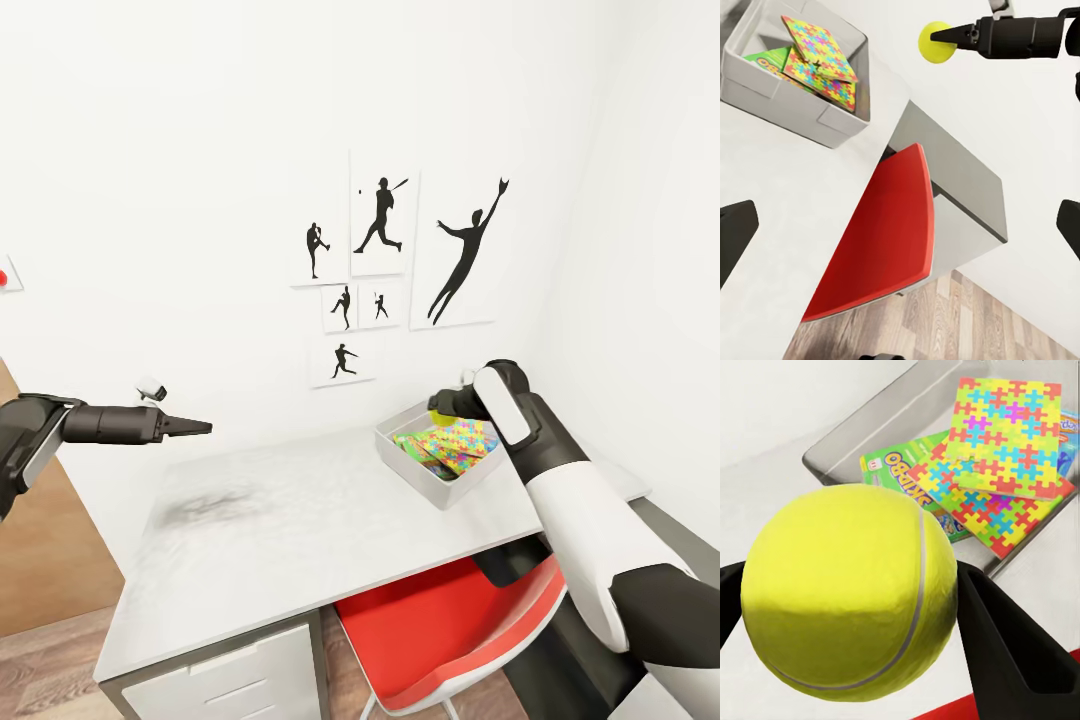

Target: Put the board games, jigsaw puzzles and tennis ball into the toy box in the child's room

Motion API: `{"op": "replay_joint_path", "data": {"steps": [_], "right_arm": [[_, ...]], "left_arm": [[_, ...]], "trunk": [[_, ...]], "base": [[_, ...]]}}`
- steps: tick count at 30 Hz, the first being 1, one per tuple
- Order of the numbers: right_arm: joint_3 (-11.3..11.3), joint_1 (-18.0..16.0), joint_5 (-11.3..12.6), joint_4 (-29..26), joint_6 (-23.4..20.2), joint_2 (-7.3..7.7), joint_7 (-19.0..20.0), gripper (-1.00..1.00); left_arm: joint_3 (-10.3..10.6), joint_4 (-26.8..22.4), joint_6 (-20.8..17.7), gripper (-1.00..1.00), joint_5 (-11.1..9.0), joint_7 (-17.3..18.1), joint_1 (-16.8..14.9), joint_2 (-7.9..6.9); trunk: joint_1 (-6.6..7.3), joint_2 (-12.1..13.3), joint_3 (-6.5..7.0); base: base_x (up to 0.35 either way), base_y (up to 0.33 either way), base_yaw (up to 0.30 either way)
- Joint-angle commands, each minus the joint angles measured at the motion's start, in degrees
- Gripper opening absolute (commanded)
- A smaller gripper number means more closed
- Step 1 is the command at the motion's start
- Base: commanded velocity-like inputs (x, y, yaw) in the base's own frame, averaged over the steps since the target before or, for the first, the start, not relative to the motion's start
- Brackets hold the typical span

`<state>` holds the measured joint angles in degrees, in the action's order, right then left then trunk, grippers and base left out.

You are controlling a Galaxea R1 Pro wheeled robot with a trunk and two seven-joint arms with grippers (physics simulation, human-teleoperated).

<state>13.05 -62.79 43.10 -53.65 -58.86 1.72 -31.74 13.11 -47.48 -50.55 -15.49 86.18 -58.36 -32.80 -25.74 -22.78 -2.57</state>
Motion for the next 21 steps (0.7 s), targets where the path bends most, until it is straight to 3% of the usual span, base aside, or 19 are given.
{"op": "replay_joint_path", "data": {"steps": [1, 12, 21], "right_arm": [[0.2, -0.1, 0.7, 0.0, 0.2, 0.09, -0.7, -1.00], [0.7, 0.1, 0.5, 0.0, 0.9, 0.12, -0.9, -1.00], [0.9, 0.5, 0.5, 0.0, 3.6, 0.12, -0.8, -1.00]], "left_arm": [[0.2, 0.0, -0.6, 1.00, -0.2, 0.1, -0.1, -0.07], [0.3, 0.0, -0.6, 1.00, -0.2, 0.1, -0.1, 0.00], [0.3, 0.0, -0.5, 1.00, -0.2, 0.0, -0.1, 0.10]], "trunk": [[-0.04, -0.1, -0.14], [-0.04, -0.1, -0.14], [-0.04, -0.1, -0.14]], "base": [[0.000, 0.000, 0.000], [0.143, -0.020, 0.000], [0.022, -0.080, 0.000]]}}
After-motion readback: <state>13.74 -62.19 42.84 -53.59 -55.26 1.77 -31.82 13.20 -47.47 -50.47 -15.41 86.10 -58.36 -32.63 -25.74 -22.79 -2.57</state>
